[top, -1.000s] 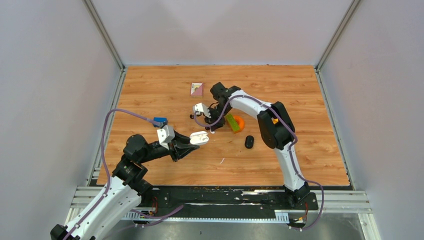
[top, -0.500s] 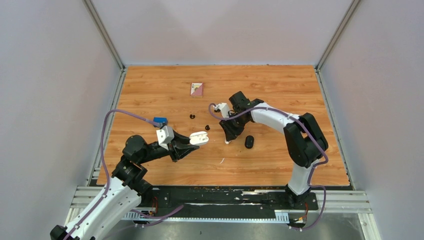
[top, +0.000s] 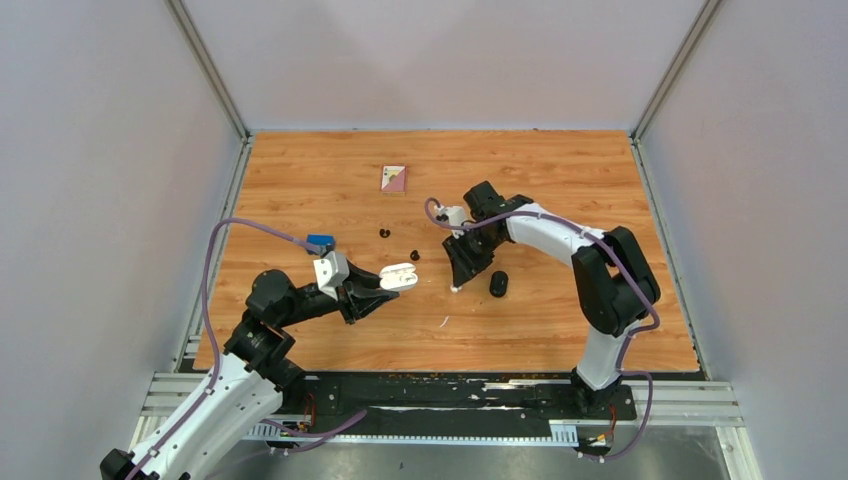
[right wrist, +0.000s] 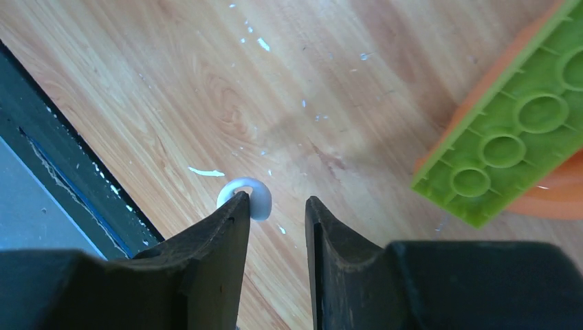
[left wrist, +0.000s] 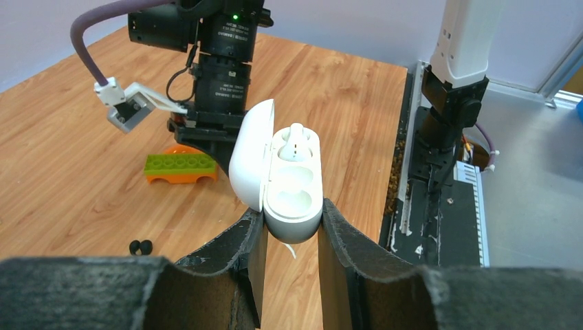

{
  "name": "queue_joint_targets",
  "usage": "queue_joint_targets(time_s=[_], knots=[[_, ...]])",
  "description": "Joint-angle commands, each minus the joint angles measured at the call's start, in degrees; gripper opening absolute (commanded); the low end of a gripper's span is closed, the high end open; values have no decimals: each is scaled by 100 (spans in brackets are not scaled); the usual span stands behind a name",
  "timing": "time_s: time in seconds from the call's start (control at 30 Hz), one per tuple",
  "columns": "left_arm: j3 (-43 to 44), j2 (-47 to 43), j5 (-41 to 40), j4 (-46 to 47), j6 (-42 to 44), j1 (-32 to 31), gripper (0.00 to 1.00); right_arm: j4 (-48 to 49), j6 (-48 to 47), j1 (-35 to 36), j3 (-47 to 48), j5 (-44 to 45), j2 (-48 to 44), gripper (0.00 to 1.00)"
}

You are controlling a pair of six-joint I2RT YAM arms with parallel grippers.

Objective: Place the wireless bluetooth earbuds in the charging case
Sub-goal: Place the earbud at the center of the board.

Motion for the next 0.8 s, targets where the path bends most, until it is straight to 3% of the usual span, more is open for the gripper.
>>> queue_joint_targets(time_s=[0.0,0.03,0.1,0.2,0.43,0.47,0.6,0.7,0.77], knots=[[25,17,31,219,-26,-22,0,-266,-258,118,56,11,53,37],[24,22,25,215,-26,-22,0,-314,-334,148,130,259,65,38],[24,22,27,213,-27,-22,0,-517,-195,-208,265,-1193,323,37],[23,18,18,199,-18,-31,0,-388,-215,-236,293,-276,293,30],[25,67,41,216,-30,-31,0,-841,-376,-464,239,-2224,872,37],[28,76,48,222,-34,-39,1,-785,-468,-388,179,-2057,860,43],[25,93,39,228,-34,-47,1,-543,-591,321,227,380,634,48],[24,106,36,208,-21,-49,1,-302,-568,532,275,1357,605,46],[24,110,25,191,-9,-57,1,-236,-383,437,379,1227,626,45]])
